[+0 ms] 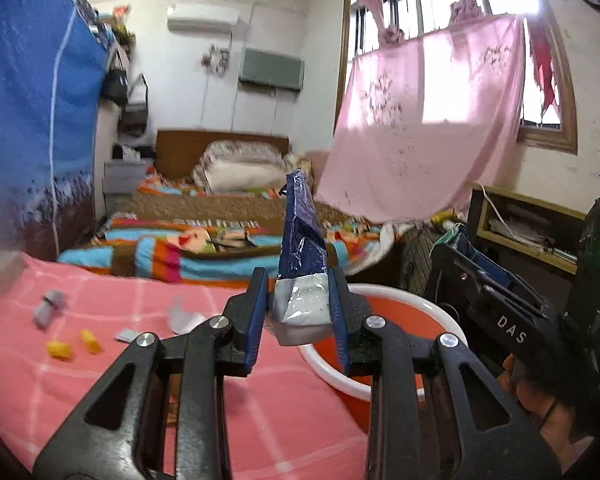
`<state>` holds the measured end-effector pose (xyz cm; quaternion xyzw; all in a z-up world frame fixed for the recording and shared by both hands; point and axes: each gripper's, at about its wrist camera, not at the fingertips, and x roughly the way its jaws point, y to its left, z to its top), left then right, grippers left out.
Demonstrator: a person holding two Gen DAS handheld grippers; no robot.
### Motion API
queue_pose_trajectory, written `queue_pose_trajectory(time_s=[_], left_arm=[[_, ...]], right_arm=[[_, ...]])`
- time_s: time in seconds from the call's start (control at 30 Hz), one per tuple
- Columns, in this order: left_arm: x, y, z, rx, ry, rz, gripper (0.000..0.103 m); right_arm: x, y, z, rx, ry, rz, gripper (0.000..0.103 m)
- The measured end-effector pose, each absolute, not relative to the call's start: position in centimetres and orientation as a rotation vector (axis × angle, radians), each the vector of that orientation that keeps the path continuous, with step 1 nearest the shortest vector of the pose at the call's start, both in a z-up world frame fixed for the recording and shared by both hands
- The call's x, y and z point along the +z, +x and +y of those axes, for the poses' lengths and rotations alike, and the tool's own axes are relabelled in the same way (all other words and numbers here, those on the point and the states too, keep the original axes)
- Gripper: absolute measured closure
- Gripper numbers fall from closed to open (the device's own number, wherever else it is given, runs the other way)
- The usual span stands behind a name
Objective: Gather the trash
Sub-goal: 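Carry both items over the orange bucket and open both tools to drop them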
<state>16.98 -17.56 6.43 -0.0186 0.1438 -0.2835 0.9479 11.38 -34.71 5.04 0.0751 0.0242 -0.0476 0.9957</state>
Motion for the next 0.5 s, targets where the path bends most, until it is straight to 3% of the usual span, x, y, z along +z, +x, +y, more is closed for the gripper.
queue_pose_trajectory(time_s=[0.5], left_arm=[[2.8,21.2,-24.6,-0.675,-0.097,0.635,0.069]], right_arm=[[1.2,13.8,-39.4,-0.190,0.269,0.295,0.045]])
